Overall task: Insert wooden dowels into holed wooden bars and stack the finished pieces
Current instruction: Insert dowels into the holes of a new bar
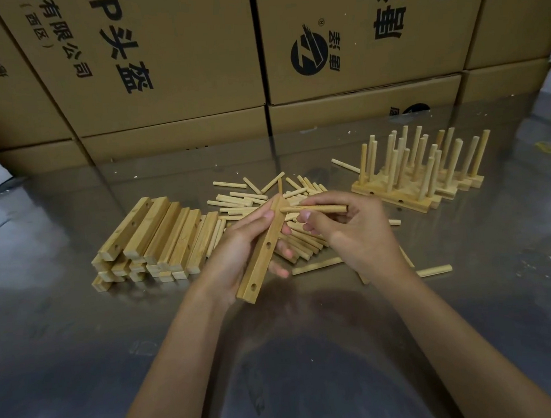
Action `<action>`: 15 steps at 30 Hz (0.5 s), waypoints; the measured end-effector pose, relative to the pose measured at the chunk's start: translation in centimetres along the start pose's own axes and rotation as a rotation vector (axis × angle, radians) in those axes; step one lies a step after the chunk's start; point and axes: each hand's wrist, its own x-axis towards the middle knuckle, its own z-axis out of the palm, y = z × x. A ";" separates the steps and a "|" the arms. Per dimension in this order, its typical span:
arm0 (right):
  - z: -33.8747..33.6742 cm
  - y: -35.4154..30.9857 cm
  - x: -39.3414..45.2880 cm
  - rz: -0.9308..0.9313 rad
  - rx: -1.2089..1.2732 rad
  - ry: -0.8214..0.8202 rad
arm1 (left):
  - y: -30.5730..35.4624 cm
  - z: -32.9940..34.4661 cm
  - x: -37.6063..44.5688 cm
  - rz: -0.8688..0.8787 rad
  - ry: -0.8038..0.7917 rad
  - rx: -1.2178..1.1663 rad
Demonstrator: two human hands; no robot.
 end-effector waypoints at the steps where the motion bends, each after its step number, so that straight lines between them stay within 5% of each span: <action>1: 0.0 0.1 -0.1 0.007 -0.010 -0.001 | -0.1 0.0 0.0 0.002 0.008 0.017; 15: 0.9 0.1 -0.7 0.100 0.264 0.038 | -0.6 0.1 0.2 0.013 0.064 0.032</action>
